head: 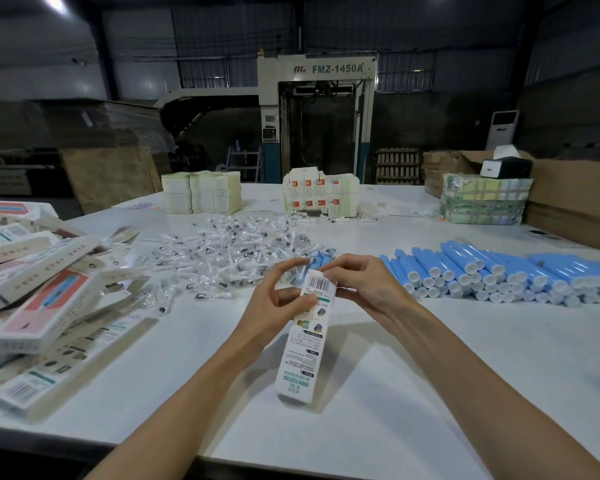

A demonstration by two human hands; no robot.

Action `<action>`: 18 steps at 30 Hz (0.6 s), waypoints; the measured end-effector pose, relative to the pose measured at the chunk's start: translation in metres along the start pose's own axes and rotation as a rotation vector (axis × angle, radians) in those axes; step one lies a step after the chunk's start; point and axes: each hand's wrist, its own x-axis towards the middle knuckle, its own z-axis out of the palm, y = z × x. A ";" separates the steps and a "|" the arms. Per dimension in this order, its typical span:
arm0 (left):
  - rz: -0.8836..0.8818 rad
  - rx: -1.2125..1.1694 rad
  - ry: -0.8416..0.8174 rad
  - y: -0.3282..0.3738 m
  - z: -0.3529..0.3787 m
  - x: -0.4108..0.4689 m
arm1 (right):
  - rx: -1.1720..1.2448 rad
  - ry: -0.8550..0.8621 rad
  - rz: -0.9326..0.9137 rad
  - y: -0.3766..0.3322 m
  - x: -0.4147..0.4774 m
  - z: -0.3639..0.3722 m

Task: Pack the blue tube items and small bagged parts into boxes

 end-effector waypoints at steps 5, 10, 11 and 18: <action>-0.022 0.047 -0.042 -0.004 -0.002 0.000 | -0.002 -0.050 0.097 0.001 0.001 -0.006; -0.001 0.058 -0.013 -0.007 -0.001 0.002 | 0.084 -0.056 0.128 0.006 -0.001 -0.005; 0.005 0.041 0.013 -0.007 -0.001 0.002 | 0.114 -0.067 0.096 0.008 -0.002 -0.002; 0.017 -0.039 0.149 -0.007 -0.005 0.006 | -0.202 0.023 -0.231 0.016 -0.007 0.022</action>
